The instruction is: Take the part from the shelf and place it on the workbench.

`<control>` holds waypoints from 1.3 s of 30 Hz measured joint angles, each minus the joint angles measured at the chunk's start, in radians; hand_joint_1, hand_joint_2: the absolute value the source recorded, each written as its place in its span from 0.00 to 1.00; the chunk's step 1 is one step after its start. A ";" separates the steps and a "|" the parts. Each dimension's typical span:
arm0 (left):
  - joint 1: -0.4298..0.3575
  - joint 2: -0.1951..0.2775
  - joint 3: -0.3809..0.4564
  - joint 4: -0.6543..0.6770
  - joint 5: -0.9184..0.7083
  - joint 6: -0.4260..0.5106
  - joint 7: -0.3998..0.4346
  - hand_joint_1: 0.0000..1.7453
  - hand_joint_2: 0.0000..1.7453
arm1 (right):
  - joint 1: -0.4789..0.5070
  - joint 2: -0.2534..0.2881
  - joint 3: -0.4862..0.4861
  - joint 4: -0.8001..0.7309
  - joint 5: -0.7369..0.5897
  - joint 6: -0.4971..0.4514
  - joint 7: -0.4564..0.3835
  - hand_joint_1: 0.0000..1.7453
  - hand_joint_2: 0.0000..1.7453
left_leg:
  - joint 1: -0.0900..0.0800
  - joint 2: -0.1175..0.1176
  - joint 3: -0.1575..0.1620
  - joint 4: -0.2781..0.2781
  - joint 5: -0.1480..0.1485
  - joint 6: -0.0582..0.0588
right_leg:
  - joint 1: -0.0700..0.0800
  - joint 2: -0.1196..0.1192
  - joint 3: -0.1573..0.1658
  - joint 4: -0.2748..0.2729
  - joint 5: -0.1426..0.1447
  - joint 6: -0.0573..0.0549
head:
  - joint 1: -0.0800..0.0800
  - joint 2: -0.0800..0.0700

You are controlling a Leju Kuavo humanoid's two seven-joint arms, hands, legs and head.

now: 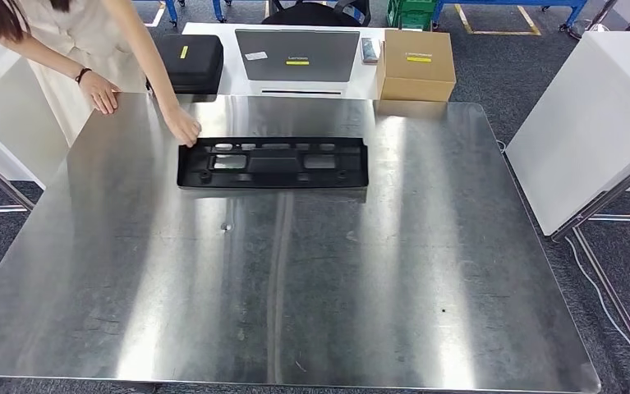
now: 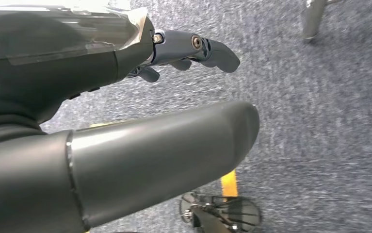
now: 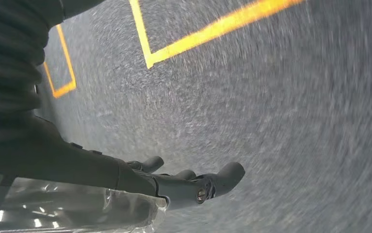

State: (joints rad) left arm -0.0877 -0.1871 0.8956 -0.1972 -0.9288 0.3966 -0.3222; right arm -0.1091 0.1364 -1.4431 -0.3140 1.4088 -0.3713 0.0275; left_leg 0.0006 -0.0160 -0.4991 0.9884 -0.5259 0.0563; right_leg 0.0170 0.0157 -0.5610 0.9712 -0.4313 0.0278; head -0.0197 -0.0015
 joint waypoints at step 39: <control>0.011 0.007 -0.028 0.000 -0.053 -0.102 0.098 0.00 0.00 | 0.014 0.007 0.113 0.093 0.063 0.046 0.163 0.00 0.00 | 0.007 0.012 -0.125 0.265 -0.137 -0.042 | -0.039 -0.012 0.008 0.017 -0.027 -0.025 | -0.007 0.000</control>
State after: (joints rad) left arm -0.0764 -0.1805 0.8672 -0.1972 -0.9816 0.2946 -0.2243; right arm -0.0953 0.1431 -1.3306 -0.2205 1.4717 -0.3250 0.1901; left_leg 0.0072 -0.0037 -0.6238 1.2538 -0.6631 0.0147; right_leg -0.0221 0.0041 -0.5528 0.9884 -0.4578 0.0025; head -0.0272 -0.0015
